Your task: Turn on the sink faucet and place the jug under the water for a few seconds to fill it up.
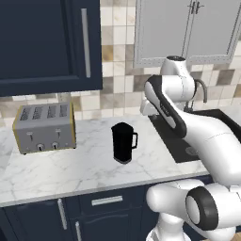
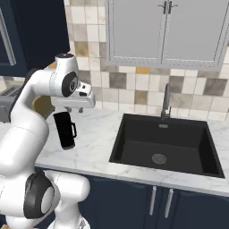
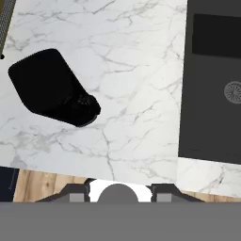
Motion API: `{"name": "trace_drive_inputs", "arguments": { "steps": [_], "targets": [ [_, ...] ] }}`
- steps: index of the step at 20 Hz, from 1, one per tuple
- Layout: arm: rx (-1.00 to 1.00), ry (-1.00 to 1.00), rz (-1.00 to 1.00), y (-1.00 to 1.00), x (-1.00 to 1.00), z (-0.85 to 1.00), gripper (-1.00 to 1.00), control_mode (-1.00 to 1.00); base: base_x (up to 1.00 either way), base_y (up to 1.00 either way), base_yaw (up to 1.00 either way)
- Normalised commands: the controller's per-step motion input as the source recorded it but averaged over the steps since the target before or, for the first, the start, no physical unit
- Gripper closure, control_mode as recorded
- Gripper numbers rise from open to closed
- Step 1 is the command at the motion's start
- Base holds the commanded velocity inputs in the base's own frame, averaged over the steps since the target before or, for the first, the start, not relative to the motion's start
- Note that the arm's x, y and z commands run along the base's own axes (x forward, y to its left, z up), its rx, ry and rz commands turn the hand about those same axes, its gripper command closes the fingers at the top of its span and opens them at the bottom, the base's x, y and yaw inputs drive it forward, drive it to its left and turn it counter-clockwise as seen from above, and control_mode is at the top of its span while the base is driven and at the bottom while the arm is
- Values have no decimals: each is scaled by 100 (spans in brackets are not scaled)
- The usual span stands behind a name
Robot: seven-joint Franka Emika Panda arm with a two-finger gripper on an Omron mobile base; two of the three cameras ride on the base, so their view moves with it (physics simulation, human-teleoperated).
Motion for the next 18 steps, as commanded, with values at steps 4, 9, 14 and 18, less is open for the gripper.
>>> {"name": "trace_drive_inputs", "arguments": {
  "steps": [4,9,14,18],
  "targets": [
    [0,0,0,0,0,0,-100,100,0,0,0],
    [0,0,0,0,0,0,-100,100,1,-56,0],
    [0,0,0,0,0,0,-100,100,4,-89,0],
    [0,0,0,0,0,0,-100,100,7,-71,0]
  ]
}}
